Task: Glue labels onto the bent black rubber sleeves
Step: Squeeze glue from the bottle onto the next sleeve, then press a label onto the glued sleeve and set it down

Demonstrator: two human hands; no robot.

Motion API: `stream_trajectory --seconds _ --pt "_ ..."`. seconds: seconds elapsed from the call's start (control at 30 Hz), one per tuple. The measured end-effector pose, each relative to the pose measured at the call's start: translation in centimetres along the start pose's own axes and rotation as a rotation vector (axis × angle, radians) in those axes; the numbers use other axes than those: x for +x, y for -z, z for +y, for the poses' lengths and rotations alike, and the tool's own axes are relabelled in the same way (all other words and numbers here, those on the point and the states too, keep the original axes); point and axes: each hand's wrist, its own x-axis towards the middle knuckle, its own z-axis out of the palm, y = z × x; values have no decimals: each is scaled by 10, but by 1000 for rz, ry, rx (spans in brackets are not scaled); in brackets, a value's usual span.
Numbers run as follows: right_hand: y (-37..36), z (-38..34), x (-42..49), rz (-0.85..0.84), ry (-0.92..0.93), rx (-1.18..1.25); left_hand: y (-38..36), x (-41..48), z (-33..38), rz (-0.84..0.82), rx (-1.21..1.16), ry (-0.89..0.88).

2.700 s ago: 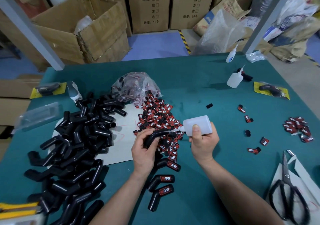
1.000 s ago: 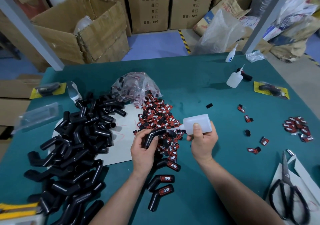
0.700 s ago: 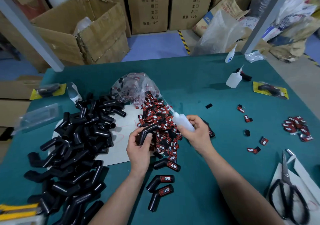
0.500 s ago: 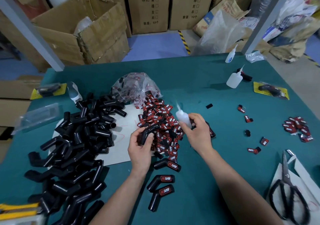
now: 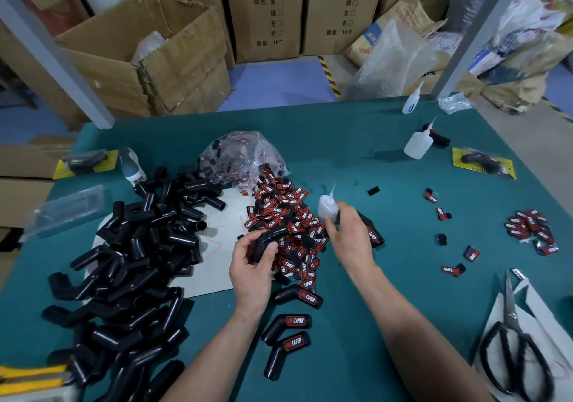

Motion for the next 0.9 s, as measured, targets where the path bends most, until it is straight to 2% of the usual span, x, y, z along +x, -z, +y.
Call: stream_trajectory --seconds 0.13,0.2,0.27,0.33,0.37,0.43,0.5,0.53,0.73,0.9 --pt "-1 3 0 -26 12 -13 2 2 -1 14 0 19" --pt "2 1 -3 15 50 21 2 0 1 8 -6 15" --pt "7 -4 -5 236 217 15 2 -1 6 -5 -39 16" --pt "7 -8 -12 457 492 17 2 -1 8 -17 -67 19" --pt "2 -13 -19 439 624 35 2 -1 9 -22 -69 17" --pt "-15 -22 -36 207 731 56 1 1 9 -33 -57 19" --pt "-31 -31 -49 -62 599 43 0 1 8 -31 -36 31" --pt "-36 -33 -51 -138 528 31 0 2 7 -31 -27 38" --pt "-36 -36 -43 -201 355 113 -5 2 8 -73 80 13" --pt "-30 -35 -40 -216 332 188 -3 5 5 -111 107 34"
